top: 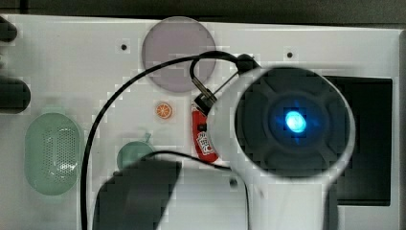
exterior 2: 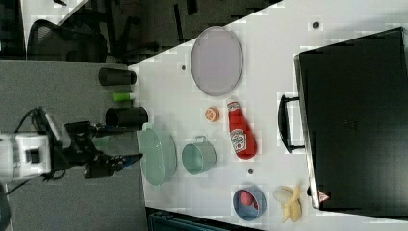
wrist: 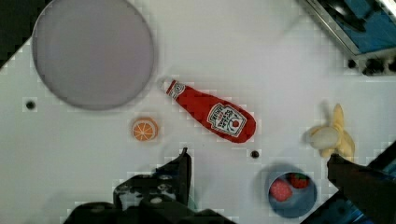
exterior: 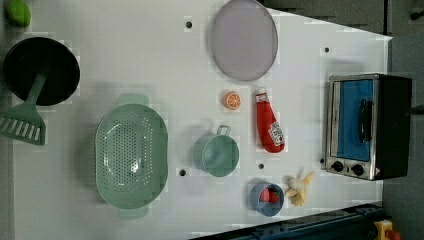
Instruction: Pick Ketchup from the table and place it in strainer.
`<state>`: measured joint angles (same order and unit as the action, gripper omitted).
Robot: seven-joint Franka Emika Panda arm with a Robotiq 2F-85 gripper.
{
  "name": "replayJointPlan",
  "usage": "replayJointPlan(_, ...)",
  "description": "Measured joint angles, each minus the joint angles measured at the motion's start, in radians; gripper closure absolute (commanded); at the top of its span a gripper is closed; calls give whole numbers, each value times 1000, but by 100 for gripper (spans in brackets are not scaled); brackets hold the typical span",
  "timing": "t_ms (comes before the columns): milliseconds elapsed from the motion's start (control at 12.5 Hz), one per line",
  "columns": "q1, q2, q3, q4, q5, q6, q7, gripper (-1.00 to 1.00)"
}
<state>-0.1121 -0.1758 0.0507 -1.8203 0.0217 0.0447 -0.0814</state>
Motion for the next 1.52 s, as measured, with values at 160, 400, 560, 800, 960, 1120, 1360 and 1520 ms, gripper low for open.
replayJointPlan(160,1,58,11,-42,2,40,-79,-100)
replayJointPlan(400,-1,147,29,-184,5,167,-261,-100)
replayJointPlan(560,3,190,43,-289,-4,266,-394,-100)
replayJointPlan(800,11,235,44,-410,-4,408,-603,-100)
replayJointPlan(960,9,237,46,-480,-5,522,-703,-100)
replayJointPlan(1120,8,257,52,-510,-10,620,-758,-100)
replayJointPlan(1360,11,319,49,-512,-55,742,-780,-100)
replayJointPlan(1520,16,402,36,-506,-80,820,-781,-100)
